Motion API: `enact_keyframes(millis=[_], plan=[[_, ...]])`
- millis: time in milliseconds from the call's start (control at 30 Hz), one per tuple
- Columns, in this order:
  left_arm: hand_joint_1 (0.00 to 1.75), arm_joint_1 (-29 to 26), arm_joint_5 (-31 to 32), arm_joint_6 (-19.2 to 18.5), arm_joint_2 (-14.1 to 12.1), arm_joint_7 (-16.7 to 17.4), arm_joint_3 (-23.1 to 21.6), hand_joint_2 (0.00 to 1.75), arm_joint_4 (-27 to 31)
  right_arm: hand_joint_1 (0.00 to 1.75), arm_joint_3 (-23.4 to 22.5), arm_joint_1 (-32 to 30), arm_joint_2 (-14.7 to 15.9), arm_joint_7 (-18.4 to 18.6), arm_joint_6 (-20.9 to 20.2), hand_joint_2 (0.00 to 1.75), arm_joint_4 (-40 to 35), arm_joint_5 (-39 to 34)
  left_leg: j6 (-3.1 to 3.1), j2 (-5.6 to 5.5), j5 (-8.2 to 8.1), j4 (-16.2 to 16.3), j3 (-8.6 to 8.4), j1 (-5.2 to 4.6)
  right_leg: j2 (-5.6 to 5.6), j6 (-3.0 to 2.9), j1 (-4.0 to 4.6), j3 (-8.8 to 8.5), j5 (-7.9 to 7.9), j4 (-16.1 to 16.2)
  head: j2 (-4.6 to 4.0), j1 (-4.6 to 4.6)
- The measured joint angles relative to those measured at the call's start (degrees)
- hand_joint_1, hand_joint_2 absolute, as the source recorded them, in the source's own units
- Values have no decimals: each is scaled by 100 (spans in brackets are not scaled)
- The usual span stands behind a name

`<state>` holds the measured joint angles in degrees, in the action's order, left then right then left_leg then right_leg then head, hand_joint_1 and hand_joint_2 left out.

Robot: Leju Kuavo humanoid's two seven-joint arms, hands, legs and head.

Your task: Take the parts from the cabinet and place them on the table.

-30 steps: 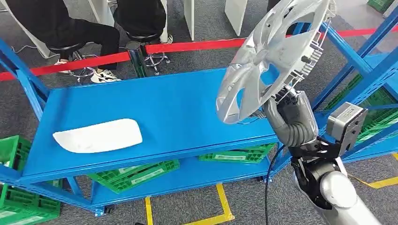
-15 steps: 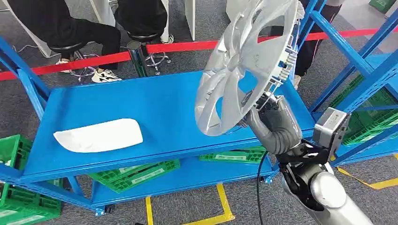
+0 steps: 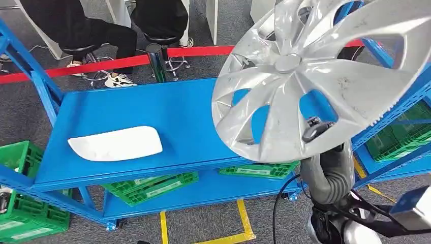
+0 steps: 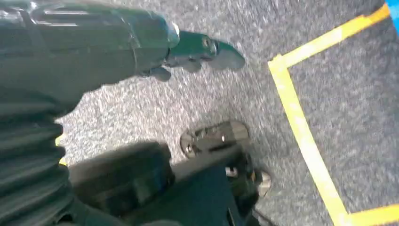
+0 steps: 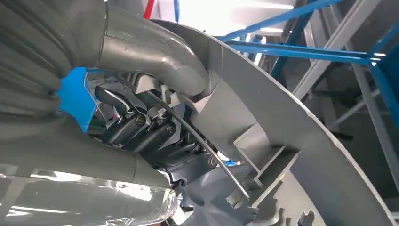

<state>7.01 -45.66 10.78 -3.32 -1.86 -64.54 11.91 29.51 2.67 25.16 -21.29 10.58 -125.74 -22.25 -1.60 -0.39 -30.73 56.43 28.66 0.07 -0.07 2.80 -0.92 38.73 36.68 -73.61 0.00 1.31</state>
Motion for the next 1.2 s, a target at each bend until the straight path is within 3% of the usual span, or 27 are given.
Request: enact_keyframes(millis=[100, 133, 167, 200, 233, 333, 367, 400, 500, 533, 567, 600, 667, 700, 733, 833, 867, 900, 933, 967, 1000, 1033, 1067, 1100, 1133, 1167, 1200], plan=[[0, -2, 0, 9, -4, 2, 0, 175, 0, 175, -11, -26, -2, -17, -9, 175, 0, -2, 1, -1, 1, 1, 0, 0, -1, 2, -1, 25, 8, -63, 0, 2], [0, -3, -22, 46, -61, 30, 2, 175, -2, 175, -70, -143, -28, -104, -41, 175, 13, -33, 7, -8, 4, 6, 0, 1, -1, 5, -12, 33, -74, -123, 0, 15], [0, 0, -79, 125, -146, 101, 4, 175, 0, 175, -188, -345, -101, -293, -57, 175, 31, -112, 30, -38, -10, 39, -2, 14, -6, 0, -47, -361, -644, 681, 0, 24], [0, 5, -144, 127, -238, 138, 13, 175, 0, 175, -312, -506, -179, -506, -52, 175, 39, -190, 108, -65, -47, 90, 42, -10, 1, -13, -44, -744, -766, 1394, 0, 26], [0, 8, -162, 124, -260, 146, 15, 175, 2, 175, -367, -594, -216, -592, -46, 175, 35, -205, 142, -75, -37, 118, 72, -16, 25, -74, -22, -738, -824, 1457, 0, 24], [0, -8, -186, 122, -356, 153, 39, 175, 0, 175, -494, -767, -349, -736, -26, 175, 35, -234, 238, -74, 18, 123, 123, -8, 18, -141, -19, -697, -783, 1508, 0, 6], [0, -5, -188, 122, -385, 153, 42, 175, 0, 175, -525, -804, -389, -756, -24, 175, 35, -229, 280, -52, -73, 164, 140, 2, 3, -211, -64, -685, -818, 1573, 0, 7], [0, -5, -195, 122, -391, 153, 42, 175, 4, 175, -548, -835, -426, -764, -24, 175, 35, -227, 311, 23, -256, 305, 194, -4, -1, -255, -54, -669, -845, 1587, 0, -30], [0, 0, -216, 122, -402, 153, 44, 175, 4, 175, -620, -900, -533, -778, -13, 175, 37, -195, 349, 40, -984, 1472, 620, 28, -8, -354, -14, -543, -930, 1587, 0, -183], [0, -1, -225, 122, -411, 155, 46, 175, 7, 175, -629, -910, -570, -784, -7, 175, 39, -166, 348, 40, -1060, 1712, 690, 33, -8, -361, 3, -492, -967, 1582, 0, -199], [0, -1, -238, 127, -422, 157, 46, 175, 4, 175, -629, -921, -606, -789, 5, 175, 42, -135, 342, 39, -984, 1699, 640, 32, -6, -361, 15, -442, -1001, 1571, 0, -208], [0, 1, -258, 138, -430, 160, 48, 175, 4, 175, -627, -930, -643, -797, 9, 175, 46, -114, 328, 39, -807, 1482, 483, 32, -5, -359, 26, -397, -1031, 1561, 0, -216], [0, 11, -291, 177, -452, 173, 61, 175, 7, 175, -623, -929, -706, -839, 18, 175, 57, -105, 262, 33, -359, 562, -83, 26, 5, -339, 47, -333, -1099, 1552, 0, -225], [0, 25, -302, 184, -474, 184, 92, 175, 4, 175, -623, -926, -738, -859, 22, 175, 57, -105, 211, 12, -317, 109, -343, 15, 3, -322, 46, -312, -1138, 1548, 0, -227], [0, 34, -315, 190, -487, 188, 116, 175, 7, 175, -623, -920, -763, -883, 20, 175, 57, -107, 207, 3, -341, -83, -425, -6, 4, -283, 70, -277, -1179, 1544, 0, -221], [0, 25, -330, 205, -492, 206, 144, 175, 4, 175, -621, -898, -798, -911, 7, 175, 92, -109, 151, -11, -225, -52, -313, -50, 3, -182, 37, -272, -1342, 1610, 0, -219], [0, 28, -330, 205, -485, 208, 144, 175, 7, 175, -621, -897, -802, -913, 5, 175, 98, -109, 109, 5, -121, -122, -241, 3, 36, -146, 40, -240, -1363, 1607, 0, -223], [0, 50, -332, 210, -485, 208, 149, 175, 7, 175, -621, -902, -813, -915, 5, 175, 107, -109, 76, 14, -43, -110, -197, 6, 32, -112, 38, -148, -1144, 1506, 0, -230], [0, 55, -332, 212, -487, 210, 151, 175, 7, 175, -623, -893, -817, -916, 2, 175, 116, -109, 30, 19, 9, -109, -109, 1, 29, -89, 35, -74, -816, 1262, 0, -164], [0, 51, -332, 212, -487, 210, 153, 175, 7, 175, -621, -888, -824, -920, 2, 175, 129, -109, 19, 23, 77, -105, -21, -9, 24, -64, 31, 17, -416, 822, 0, -116], [0, 47, -332, 212, -485, 210, 153, 175, 7, 175, -621, -889, -831, -922, -2, 175, 146, -109, 7, 26, 141, -100, 55, -21, 23, -47, 32, 86, -130, 374, 0, -96], [0, 47, -334, 212, -485, 210, 153, 175, 7, 175, -621, -889, -835, -924, -2, 175, 157, -111, 0, 28, 199, -90, 133, -32, 24, -37, 35, 110, -8, 32, 0, -79], [0, 45, -332, 212, -485, 210, 155, 175, 7, 175, -621, -888, -839, -924, -6, 175, 175, -116, -1, 30, 260, -78, 224, -45, 23, -42, 34, 58, -82, -141, 0, -59], [0, 45, -332, 214, -485, 205, 155, 175, 7, 175, -621, -886, -844, -924, -11, 175, 184, -118, 1, 31, 308, -67, 302, -55, 22, -54, 34, -66, -248, -83, 0, -55], [0, 44, -332, 216, -485, 199, 157, 175, 7, 175, -621, -881, -848, -924, -11, 175, 184, -125, 9, 32, 353, -47, 384, -64, 23, -71, 38, -276, -451, 166, 0, -52], [0, 44, -326, 214, -485, 195, 162, 175, 7, 175, -621, -870, -855, -931, -11, 175, 184, -122, 21, 31, 394, -29, 450, -71, 23, -103, 41, -604, -618, 622, 0, -46], [0, 44, -312, 210, -485, 181, 173, 175, 7, 175, -621, -860, -859, -944, -11, 175, 184, -118, 41, 32, 431, -12, 488, -77, 24, -142, 48, -1006, -649, 1198, 0, -37]])
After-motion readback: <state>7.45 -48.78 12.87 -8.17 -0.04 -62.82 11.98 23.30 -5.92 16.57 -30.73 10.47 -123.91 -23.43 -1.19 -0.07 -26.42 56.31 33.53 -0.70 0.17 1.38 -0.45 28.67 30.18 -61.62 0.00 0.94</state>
